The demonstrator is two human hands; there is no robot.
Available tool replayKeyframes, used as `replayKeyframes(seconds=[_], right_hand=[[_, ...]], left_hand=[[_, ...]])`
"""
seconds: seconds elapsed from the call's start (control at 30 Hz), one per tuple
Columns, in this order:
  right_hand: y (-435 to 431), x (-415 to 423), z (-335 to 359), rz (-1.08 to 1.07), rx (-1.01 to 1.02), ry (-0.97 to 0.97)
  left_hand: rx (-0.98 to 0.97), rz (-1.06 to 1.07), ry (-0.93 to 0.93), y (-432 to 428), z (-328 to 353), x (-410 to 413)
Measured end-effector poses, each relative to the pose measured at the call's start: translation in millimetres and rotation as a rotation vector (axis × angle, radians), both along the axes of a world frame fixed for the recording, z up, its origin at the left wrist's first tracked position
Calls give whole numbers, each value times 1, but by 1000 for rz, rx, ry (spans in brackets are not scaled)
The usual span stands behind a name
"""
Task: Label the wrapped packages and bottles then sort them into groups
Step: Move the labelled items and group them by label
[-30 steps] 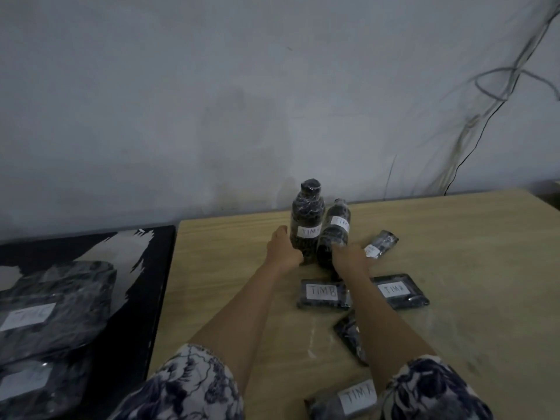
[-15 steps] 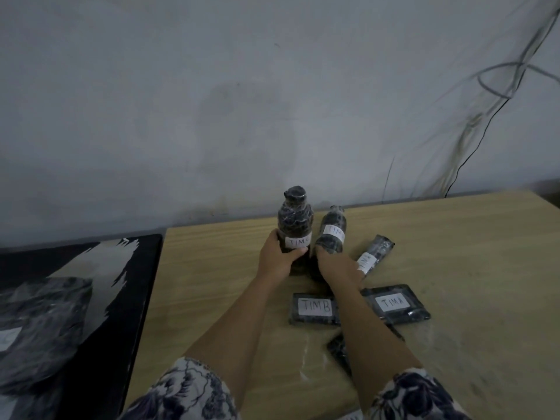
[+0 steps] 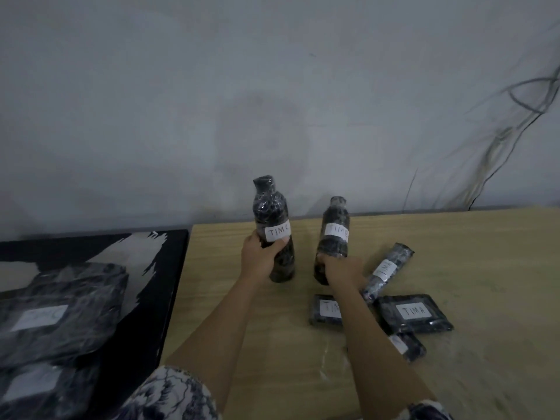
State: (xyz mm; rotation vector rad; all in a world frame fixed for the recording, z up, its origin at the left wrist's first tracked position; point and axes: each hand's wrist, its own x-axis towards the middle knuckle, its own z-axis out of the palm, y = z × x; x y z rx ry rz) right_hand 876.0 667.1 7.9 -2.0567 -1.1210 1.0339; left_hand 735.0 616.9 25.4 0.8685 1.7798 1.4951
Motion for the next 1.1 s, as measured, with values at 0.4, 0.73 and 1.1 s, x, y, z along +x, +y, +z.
replayKeyframes(seconds=[0.4, 0.73, 1.1], right_hand=[[-93, -96, -10, 214, 61, 333], [-153, -193, -7, 243, 97, 327], [-176, -245, -15, 124, 201, 260]], left_hand=[[295, 230, -16, -80, 65, -143], [204, 437, 106, -161, 65, -324], [15, 223, 114, -153, 18, -395]])
